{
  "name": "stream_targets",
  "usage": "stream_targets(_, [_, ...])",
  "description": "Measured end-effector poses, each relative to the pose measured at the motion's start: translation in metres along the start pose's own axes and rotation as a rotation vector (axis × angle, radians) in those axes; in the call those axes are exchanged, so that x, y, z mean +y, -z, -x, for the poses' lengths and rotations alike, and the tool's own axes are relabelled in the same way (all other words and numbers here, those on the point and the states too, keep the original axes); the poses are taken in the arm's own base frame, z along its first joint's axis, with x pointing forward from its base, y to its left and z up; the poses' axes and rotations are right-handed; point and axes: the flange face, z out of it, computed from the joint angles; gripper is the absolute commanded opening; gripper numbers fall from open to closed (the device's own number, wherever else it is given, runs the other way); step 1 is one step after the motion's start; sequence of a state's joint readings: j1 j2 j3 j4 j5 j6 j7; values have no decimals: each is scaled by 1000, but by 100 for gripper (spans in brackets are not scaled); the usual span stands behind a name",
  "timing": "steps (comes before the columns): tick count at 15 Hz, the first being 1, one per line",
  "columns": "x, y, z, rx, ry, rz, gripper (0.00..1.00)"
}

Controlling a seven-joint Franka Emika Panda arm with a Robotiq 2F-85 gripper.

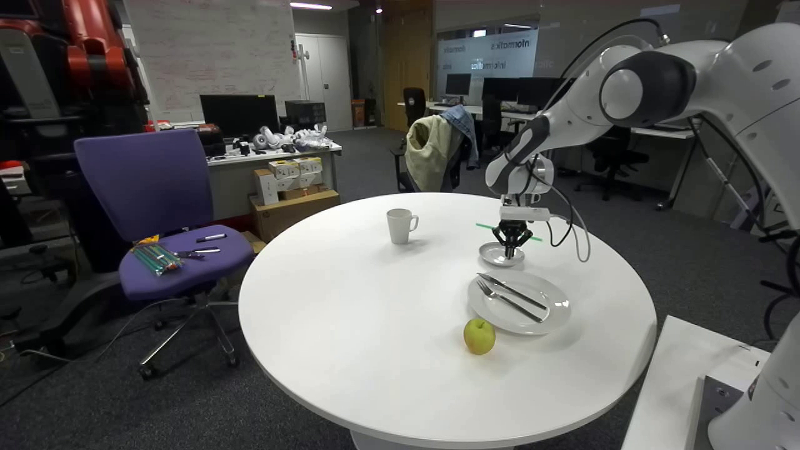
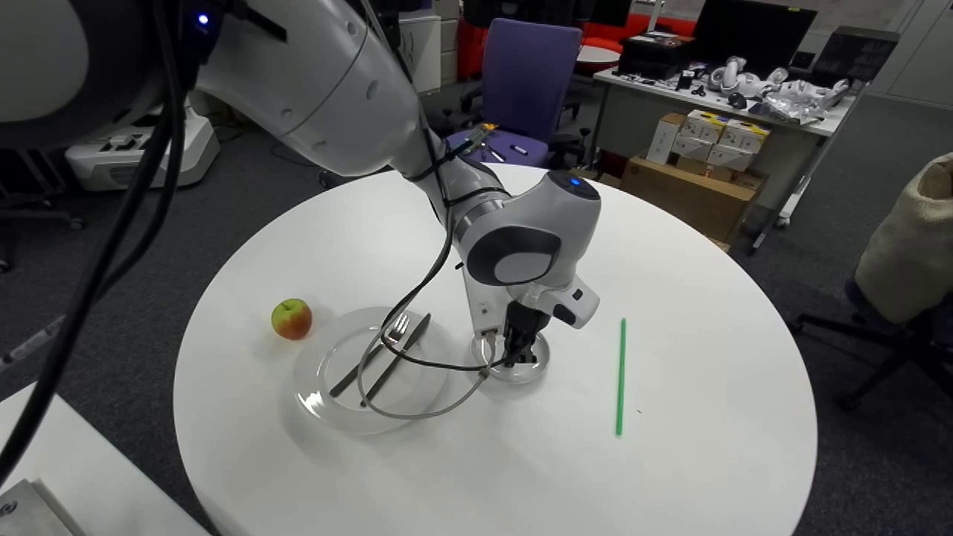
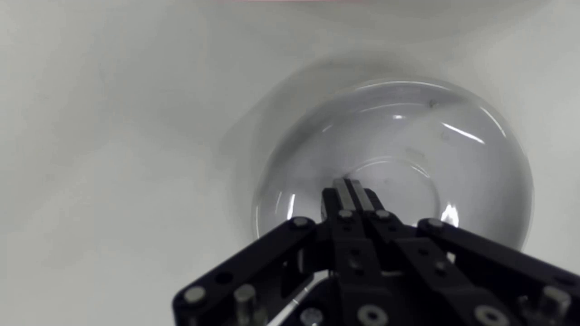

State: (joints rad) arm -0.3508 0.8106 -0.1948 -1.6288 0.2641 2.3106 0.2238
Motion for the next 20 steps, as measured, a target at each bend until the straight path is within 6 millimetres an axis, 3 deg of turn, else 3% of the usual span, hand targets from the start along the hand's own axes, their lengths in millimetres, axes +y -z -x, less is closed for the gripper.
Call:
stream_targets(9, [-1, 0, 2, 9, 22, 23, 0])
stream_targets(20, [-31, 8, 37, 136, 150, 63, 0])
